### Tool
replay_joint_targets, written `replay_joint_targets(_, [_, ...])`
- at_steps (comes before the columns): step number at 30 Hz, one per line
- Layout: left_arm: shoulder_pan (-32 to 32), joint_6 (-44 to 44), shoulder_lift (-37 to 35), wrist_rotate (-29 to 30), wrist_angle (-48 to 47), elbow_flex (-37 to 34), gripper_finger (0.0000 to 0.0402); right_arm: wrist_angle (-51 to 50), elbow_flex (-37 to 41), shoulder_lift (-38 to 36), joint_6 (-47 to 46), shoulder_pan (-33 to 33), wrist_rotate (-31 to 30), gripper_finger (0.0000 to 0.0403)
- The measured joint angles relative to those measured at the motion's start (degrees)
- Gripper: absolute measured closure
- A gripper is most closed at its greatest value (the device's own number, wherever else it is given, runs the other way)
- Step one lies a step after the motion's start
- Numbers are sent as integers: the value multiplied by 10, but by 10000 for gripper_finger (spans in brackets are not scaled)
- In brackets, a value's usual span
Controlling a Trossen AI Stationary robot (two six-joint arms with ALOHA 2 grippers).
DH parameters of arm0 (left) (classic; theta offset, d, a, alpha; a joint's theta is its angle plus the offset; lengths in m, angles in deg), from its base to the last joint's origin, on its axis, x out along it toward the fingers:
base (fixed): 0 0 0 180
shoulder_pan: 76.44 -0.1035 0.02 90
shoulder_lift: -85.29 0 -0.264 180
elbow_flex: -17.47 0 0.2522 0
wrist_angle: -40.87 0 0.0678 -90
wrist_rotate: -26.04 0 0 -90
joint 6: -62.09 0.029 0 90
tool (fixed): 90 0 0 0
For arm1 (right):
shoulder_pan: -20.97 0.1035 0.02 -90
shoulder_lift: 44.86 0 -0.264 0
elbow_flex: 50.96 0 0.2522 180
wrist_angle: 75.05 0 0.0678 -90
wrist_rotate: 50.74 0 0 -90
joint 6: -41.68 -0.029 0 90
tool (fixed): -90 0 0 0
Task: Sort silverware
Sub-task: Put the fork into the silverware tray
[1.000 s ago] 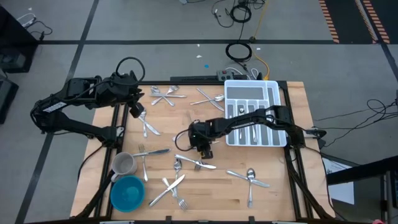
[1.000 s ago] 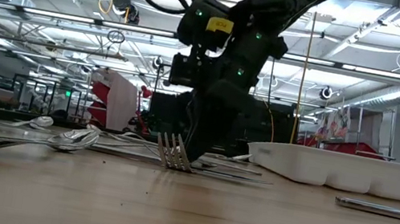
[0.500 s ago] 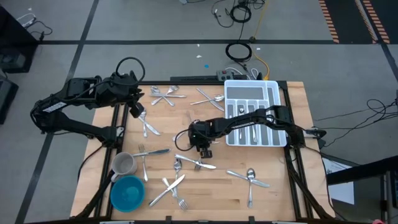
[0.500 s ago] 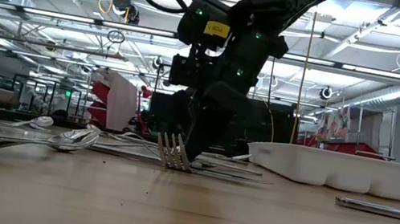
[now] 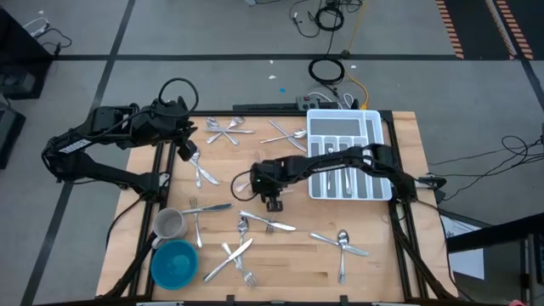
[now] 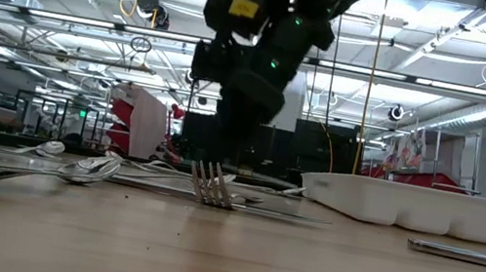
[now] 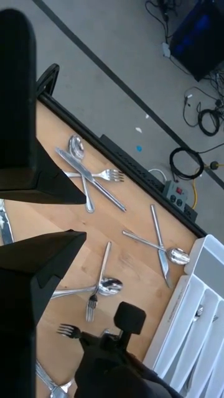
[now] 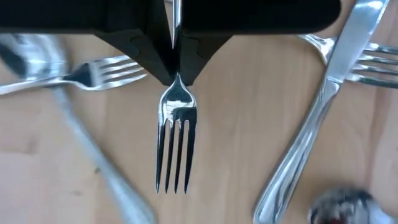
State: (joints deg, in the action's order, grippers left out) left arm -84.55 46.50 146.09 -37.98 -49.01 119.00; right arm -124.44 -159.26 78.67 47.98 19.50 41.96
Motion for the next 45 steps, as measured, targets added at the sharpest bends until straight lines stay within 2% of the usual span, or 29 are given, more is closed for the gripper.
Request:
replay_joint_targets(7, [0,0,0,0,-11,0,313,-96,-88,-2,-1,-24,-2,403])
replay_joint_targets(14, [0,0,0,0,-11,0,313,-220,-153,-8,-24,-73,-52,403])
replay_joint_targets(19, [0,0,0,0,-12,0,313,-267,-154,-41,-89,-118,-66,403])
replay_joint_targets(23, [0,0,0,0,-13,0,313,-321,-154,-73,-158,-150,-131,403])
replay_joint_targets(26, [0,0,0,0,-13,0,313,-338,-154,-97,-180,-168,-138,403])
replay_joint_targets(33, [0,-1,0,0,-13,0,313,-398,-154,-158,-240,-189,-194,403])
replay_joint_targets(45, [0,-2,0,0,-13,0,313,-499,-154,-283,-286,-207,-290,403])
